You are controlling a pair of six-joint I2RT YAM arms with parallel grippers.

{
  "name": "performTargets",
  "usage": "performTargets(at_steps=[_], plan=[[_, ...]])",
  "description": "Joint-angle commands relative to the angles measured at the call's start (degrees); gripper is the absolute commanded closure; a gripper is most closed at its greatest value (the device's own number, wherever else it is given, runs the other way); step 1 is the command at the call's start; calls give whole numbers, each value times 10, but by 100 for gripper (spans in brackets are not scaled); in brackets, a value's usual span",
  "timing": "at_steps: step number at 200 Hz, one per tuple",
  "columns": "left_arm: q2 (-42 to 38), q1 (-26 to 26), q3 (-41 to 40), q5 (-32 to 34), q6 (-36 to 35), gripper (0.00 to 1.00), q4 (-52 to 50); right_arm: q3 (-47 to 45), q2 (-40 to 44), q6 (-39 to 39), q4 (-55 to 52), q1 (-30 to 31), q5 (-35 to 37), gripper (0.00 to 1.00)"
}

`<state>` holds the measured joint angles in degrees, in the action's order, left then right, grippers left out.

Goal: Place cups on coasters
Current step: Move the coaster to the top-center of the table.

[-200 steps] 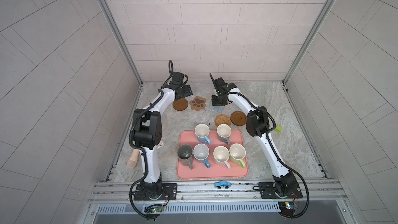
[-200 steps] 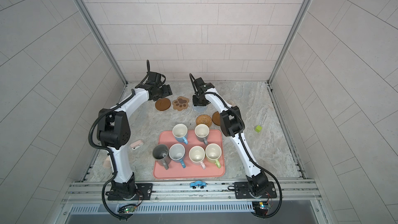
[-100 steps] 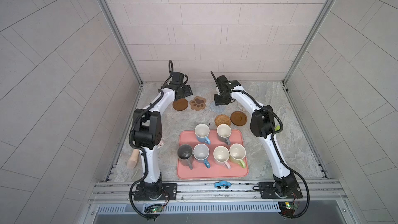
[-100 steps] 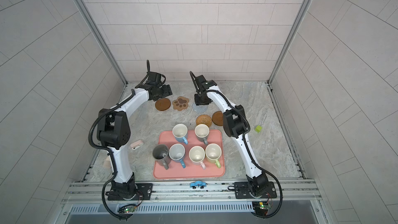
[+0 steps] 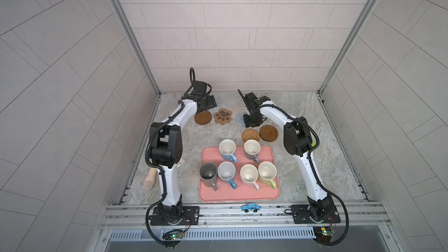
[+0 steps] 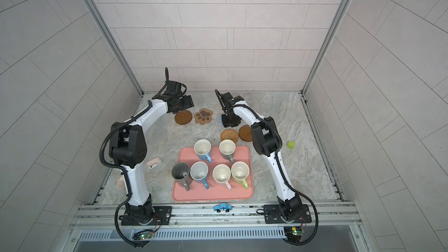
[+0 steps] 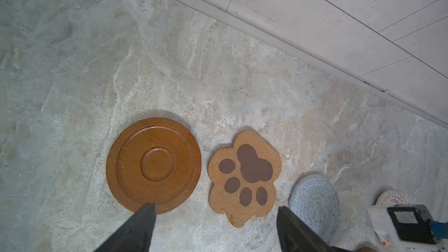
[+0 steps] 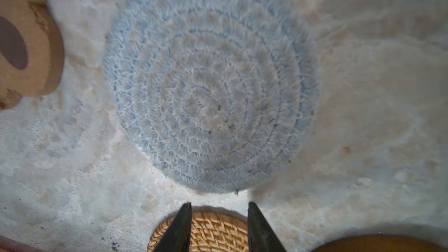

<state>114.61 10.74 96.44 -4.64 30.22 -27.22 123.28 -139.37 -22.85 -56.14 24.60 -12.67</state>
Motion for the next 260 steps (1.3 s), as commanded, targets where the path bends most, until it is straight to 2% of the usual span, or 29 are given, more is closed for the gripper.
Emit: performTargets(at_steps=[1,57,124,202,260], plan=[[-29,-2,-8,7,8,14,-1,2,12,-6,8,5,2,59],[-29,-2,-8,8,8,15,0,16,-6,-16,14,8,-4,59],[-30,-2,-7,9,7,14,-1,86,-44,-12,-12,8,-10,59],[-28,-2,-7,8,7,14,-1,62,0,-1,-30,11,23,59],[-28,-3,-7,7,6,14,-1,54,-6,-18,-36,10,42,59]])
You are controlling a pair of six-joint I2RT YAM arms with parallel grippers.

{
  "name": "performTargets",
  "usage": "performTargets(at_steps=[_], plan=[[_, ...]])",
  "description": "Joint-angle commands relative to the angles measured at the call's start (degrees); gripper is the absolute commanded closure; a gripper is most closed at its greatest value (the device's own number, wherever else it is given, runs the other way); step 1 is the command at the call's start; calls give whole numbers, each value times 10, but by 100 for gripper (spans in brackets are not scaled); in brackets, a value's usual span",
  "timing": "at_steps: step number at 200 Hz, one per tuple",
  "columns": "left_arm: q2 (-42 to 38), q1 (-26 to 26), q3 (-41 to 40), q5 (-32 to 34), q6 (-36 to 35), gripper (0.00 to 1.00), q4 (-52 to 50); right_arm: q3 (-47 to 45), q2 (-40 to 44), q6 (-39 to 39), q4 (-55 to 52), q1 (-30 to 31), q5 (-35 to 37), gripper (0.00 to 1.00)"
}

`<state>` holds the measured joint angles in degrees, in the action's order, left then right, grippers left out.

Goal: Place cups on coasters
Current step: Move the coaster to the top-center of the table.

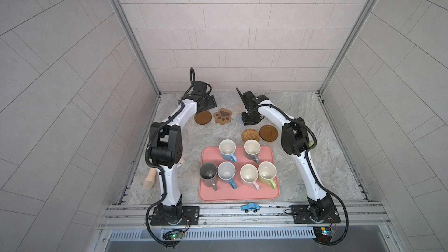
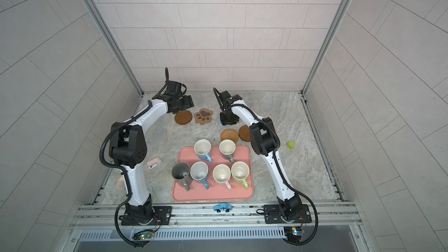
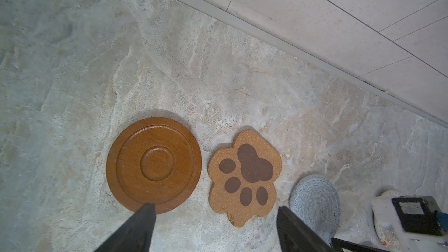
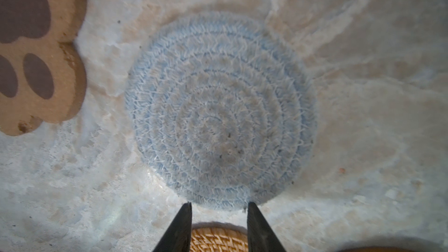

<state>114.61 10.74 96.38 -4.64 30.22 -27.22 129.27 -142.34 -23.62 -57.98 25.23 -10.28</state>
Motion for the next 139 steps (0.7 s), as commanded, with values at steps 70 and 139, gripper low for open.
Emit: performTargets(at_steps=[70,139], plan=[[-28,-3,-8,7,6,14,-1,3,1,-20,0,3,6,59],[-29,-3,-9,9,6,15,0,29,-20,-21,-2,3,-2,59]])
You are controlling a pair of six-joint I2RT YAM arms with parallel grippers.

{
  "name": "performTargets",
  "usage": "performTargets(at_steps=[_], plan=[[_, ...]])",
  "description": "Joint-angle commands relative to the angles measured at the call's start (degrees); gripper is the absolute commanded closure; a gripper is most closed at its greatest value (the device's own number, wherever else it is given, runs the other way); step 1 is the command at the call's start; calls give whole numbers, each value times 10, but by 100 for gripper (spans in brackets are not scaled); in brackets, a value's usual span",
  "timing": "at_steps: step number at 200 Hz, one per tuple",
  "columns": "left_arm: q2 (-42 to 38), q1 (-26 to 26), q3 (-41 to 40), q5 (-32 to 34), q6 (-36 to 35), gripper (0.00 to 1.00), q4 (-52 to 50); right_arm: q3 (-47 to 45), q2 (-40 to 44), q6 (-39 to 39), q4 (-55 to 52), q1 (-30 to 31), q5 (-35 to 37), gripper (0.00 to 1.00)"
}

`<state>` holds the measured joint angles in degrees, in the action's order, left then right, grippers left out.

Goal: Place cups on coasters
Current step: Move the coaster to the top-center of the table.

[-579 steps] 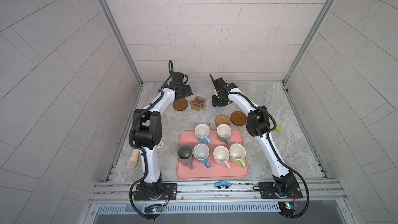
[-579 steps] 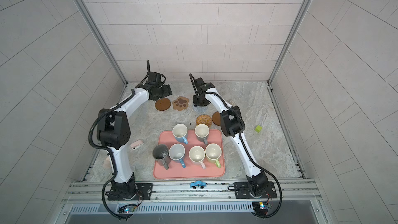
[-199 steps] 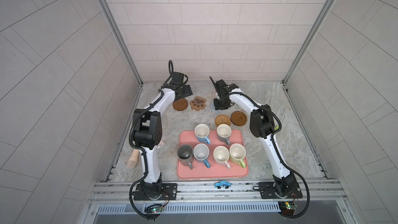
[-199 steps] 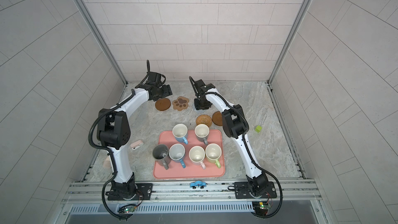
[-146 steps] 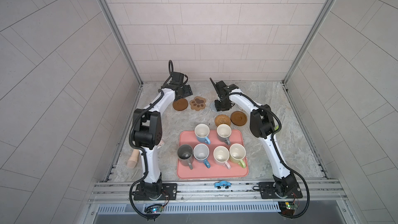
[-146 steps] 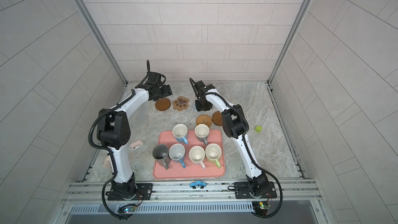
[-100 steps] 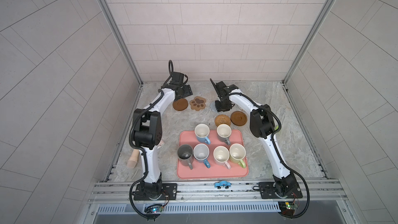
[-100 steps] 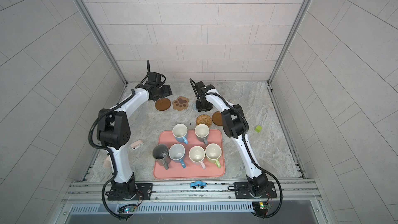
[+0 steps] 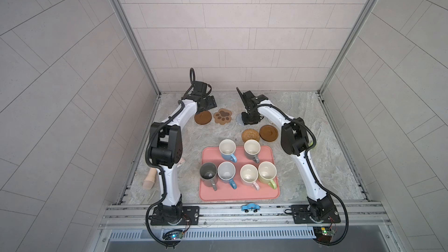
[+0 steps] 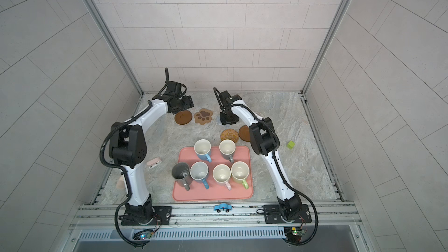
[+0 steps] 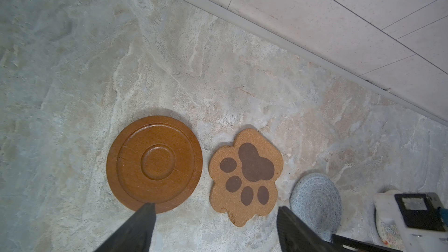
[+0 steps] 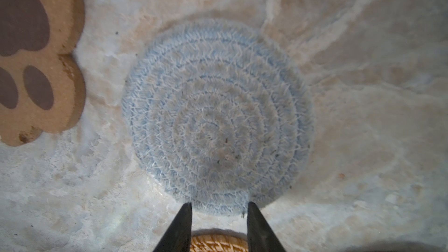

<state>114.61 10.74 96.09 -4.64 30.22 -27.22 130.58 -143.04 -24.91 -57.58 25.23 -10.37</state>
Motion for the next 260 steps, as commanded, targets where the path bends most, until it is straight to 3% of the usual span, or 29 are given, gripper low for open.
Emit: performTargets(at_steps=[1,156,260], plan=[[-30,-3,-6,9,6,14,0,16,-13,-8,-5,3,-2,59],[-31,-3,-10,7,6,14,2,-21,25,-8,-32,3,27,60],[-30,-2,-10,4,5,14,4,13,-14,-14,-19,3,12,60]])
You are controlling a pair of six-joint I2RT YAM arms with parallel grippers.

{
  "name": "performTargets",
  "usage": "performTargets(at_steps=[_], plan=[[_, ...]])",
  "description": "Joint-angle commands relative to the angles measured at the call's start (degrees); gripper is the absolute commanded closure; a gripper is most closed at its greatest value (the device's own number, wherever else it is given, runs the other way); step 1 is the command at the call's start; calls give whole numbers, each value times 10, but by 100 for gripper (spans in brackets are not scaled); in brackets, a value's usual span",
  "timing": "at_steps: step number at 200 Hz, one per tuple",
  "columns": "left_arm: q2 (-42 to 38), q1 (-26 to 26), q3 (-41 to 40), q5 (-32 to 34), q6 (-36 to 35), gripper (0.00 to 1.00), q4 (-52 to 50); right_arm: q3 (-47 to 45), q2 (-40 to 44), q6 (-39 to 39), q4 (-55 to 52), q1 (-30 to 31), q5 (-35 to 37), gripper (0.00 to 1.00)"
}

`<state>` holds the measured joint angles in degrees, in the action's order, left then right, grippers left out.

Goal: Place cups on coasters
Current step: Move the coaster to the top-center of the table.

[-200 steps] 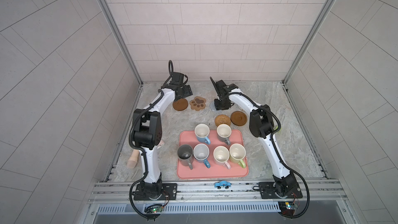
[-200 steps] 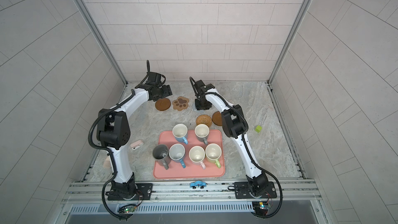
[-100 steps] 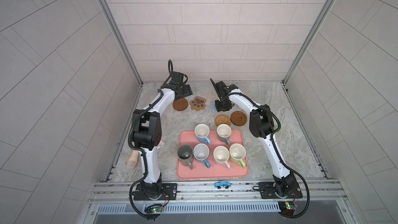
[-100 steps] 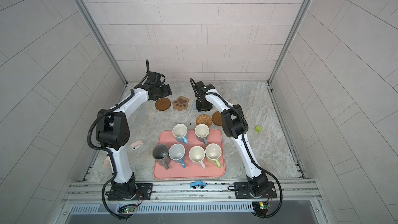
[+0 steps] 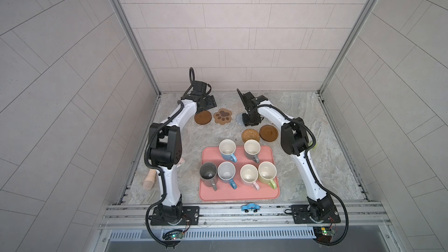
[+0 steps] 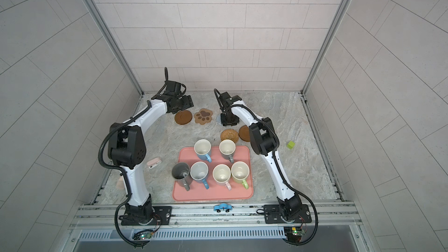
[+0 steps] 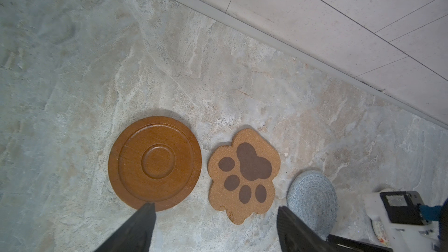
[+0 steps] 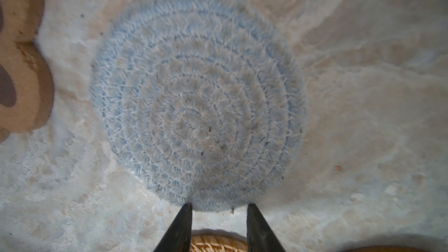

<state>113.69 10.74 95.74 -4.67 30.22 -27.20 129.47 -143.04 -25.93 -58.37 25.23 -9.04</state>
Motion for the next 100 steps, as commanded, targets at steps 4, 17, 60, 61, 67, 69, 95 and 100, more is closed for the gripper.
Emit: performTargets(at_steps=[4,17,60,61,67,69,95,100], plan=[[-22,-3,-6,4,5,15,4,26,-16,-4,-12,3,-2,60],[-22,-3,-6,5,4,15,4,33,-20,-4,-11,3,-5,60],[-21,-2,-7,5,5,14,5,46,-34,-4,-10,3,-14,60],[-21,-2,-7,5,4,15,4,46,-34,-5,-9,4,-14,60],[-21,-3,-6,4,5,14,5,46,-34,-4,-9,4,-14,60],[-21,-3,-6,5,5,14,5,46,-34,-5,-9,3,-13,60],[-22,-3,-7,5,5,14,5,46,-35,-4,-6,4,-13,60],[-22,-3,-7,6,5,14,5,46,-35,-4,-5,3,-14,60]])
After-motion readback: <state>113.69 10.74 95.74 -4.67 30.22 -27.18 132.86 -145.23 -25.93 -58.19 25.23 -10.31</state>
